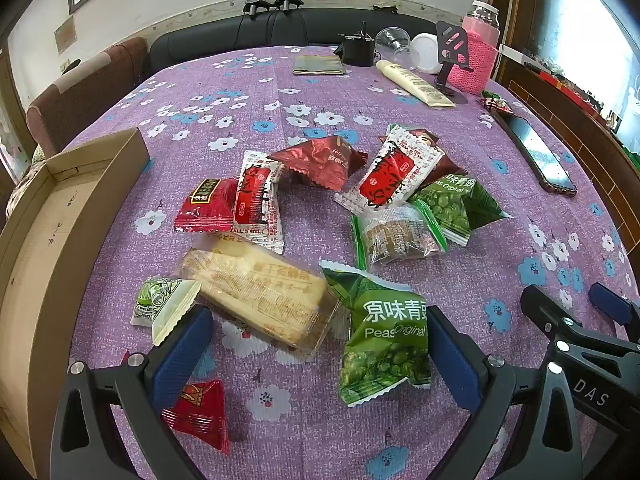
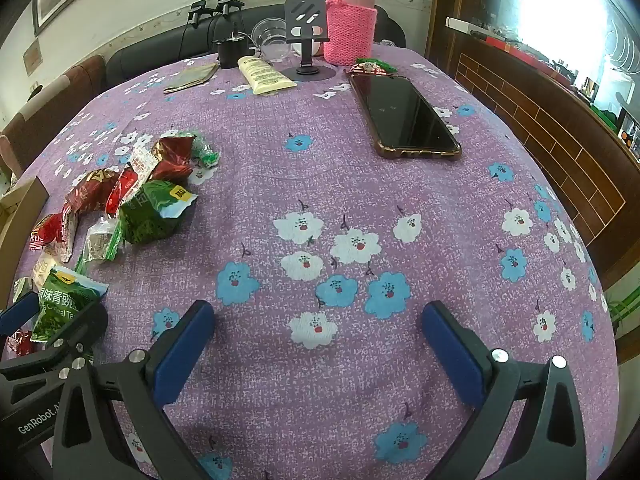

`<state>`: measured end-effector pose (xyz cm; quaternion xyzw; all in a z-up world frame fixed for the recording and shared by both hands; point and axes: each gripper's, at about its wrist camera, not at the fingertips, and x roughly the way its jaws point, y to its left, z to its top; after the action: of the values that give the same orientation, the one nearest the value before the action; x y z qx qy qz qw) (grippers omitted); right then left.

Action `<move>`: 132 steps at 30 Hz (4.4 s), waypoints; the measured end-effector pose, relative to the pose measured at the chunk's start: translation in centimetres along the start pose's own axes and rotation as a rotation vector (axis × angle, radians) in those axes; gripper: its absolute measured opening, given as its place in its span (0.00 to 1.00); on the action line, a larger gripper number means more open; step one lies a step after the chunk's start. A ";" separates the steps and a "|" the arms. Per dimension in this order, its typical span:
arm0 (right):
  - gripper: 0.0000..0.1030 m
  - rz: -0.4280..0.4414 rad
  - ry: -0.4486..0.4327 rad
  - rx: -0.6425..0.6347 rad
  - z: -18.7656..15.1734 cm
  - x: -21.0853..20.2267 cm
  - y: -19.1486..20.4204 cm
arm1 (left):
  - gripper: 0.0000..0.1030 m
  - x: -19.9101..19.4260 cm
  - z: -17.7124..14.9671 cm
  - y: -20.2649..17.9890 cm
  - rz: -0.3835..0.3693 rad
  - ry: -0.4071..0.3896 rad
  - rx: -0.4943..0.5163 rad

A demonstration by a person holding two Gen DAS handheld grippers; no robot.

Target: Organize snacks

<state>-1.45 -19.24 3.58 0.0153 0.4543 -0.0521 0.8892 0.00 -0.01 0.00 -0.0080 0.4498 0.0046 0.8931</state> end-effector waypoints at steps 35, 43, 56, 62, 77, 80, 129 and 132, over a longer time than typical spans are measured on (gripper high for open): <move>1.00 0.001 0.000 0.000 0.0 -0.1 0.0 | 1.00 0.0 0.0 0.0 -0.001 0.000 -0.001; 1.00 0.000 0.000 0.000 0.0 -0.1 0.0 | 1.00 0.0 0.1 -0.1 -0.003 0.019 0.004; 1.00 0.026 0.049 -0.022 -0.1 -0.1 -0.1 | 0.79 -2.3 -1.3 -0.4 -0.128 0.046 0.089; 1.00 0.038 0.064 -0.049 -0.8 -0.6 0.0 | 0.65 -10.8 -1.9 1.4 -0.190 -0.188 0.094; 0.97 0.134 -0.458 -0.022 0.7 -19.6 0.2 | 1.00 -37.0 -2.3 13.5 0.034 -0.890 -0.021; 1.00 0.269 -0.442 0.031 1.2 -19.7 0.3 | 1.00 -35.1 -2.4 15.6 -0.031 -0.816 -0.088; 0.33 0.512 0.003 0.068 -1.4 -2.3 7.2 | 0.60 -4.3 -2.1 9.0 -0.114 0.049 -0.072; 0.33 0.517 0.001 0.070 -1.4 -2.4 7.1 | 0.60 -3.8 -1.4 9.0 -0.097 0.038 -0.080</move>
<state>-3.24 -11.83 4.52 0.1617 0.4334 0.1614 0.8717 -3.51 8.92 2.18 -0.0657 0.4652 -0.0211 0.8825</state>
